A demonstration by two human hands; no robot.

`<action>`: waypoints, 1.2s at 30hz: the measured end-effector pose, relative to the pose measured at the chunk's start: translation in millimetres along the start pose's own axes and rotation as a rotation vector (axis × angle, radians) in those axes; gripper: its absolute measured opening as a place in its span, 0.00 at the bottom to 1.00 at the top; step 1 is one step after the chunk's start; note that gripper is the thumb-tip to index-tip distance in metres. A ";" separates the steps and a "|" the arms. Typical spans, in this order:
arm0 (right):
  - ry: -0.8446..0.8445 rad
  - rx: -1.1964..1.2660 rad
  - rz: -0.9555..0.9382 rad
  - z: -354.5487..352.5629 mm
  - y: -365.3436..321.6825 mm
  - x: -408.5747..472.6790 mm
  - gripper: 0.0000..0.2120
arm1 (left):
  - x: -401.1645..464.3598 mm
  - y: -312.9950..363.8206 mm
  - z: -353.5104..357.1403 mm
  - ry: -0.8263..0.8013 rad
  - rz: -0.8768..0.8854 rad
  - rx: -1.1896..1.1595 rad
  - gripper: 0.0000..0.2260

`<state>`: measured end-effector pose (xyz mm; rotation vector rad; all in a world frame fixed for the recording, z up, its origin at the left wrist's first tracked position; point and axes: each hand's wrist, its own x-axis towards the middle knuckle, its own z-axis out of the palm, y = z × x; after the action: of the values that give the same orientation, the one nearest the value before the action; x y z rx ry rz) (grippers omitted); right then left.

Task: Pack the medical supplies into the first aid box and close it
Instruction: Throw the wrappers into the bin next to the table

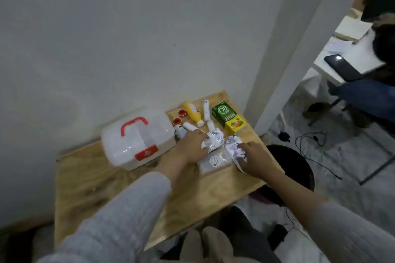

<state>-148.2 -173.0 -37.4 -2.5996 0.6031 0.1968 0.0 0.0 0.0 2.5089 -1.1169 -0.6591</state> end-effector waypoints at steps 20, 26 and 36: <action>0.159 0.472 0.156 2.0 31.1 -20.6 0.19 | 28.6 -2.7 -16.1 -0.103 -0.130 -0.003 0.13; 0.431 0.684 0.277 -29.2 60.5 -33.0 0.17 | 35.4 39.8 -41.6 -0.002 -0.077 -0.154 0.13; 0.363 0.741 0.819 -1.6 177.8 -17.5 0.15 | 164.5 209.8 69.2 -0.338 0.140 -0.117 0.16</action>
<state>-243.3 -308.8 -103.8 -1.5682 1.5112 -0.2207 -68.1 -266.8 -8.7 2.2494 -1.3097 -1.1029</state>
